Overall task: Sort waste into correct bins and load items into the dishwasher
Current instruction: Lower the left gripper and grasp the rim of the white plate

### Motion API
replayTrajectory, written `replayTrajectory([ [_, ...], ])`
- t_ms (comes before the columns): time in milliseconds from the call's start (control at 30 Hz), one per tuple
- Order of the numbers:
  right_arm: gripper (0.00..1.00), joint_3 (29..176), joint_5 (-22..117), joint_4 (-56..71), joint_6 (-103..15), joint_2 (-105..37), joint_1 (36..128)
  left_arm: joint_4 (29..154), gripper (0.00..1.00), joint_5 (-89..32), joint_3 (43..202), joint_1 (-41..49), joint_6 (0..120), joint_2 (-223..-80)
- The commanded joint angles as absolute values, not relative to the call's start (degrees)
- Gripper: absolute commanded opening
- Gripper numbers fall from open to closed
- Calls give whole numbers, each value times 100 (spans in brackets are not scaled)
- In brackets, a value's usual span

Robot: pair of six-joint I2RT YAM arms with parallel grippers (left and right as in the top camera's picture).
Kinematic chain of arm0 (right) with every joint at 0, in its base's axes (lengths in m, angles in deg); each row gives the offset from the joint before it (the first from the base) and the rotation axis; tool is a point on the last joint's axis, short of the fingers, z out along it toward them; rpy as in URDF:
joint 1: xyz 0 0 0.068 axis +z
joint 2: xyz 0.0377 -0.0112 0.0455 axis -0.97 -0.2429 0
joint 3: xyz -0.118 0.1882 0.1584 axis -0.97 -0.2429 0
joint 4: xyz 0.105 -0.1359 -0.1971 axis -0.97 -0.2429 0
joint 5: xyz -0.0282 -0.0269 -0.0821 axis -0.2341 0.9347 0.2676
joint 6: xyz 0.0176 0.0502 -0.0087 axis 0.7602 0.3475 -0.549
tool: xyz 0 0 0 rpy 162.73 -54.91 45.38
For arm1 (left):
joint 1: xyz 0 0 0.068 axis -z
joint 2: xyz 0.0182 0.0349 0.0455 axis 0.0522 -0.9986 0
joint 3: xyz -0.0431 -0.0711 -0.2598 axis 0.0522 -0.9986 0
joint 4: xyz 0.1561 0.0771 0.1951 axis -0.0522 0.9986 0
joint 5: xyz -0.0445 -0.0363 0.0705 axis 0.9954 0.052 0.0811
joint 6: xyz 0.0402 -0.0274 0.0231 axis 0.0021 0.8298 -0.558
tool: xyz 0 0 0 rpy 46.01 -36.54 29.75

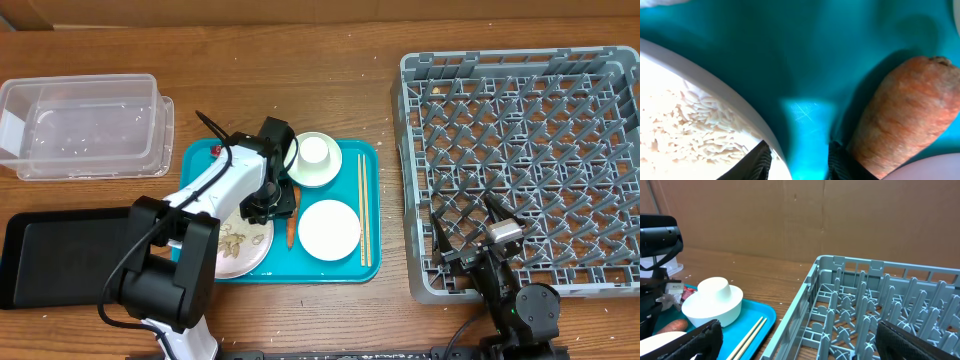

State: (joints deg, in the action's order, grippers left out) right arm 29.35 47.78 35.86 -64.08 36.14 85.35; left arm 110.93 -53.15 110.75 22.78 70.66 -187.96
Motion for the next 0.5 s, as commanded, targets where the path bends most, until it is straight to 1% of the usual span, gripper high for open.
replayTrajectory([
  [0, 100, 2876, 4789, 3617, -6408, 3671, 8513, 11086, 34, -5358, 11053, 2289, 7206, -18888],
  [100, 100, 2876, 4789, 3617, -6408, 3671, 8513, 11091, 32, -5361, 11053, 2289, 7208, -18888],
  [200, 100, 2876, 4789, 3617, -6408, 3671, 8513, 11104, 27, -5363, 11053, 2289, 7208, -18888],
  [300, 100, 2876, 4789, 3617, -6408, 3671, 8513, 11154, 18, -5479, 11053, 2289, 7223, -18888],
  [467, 100, 2876, 4787, 3617, -6408, 3671, 8513, 11301, 9, -5664, 11053, 2289, 7221, -18888],
])
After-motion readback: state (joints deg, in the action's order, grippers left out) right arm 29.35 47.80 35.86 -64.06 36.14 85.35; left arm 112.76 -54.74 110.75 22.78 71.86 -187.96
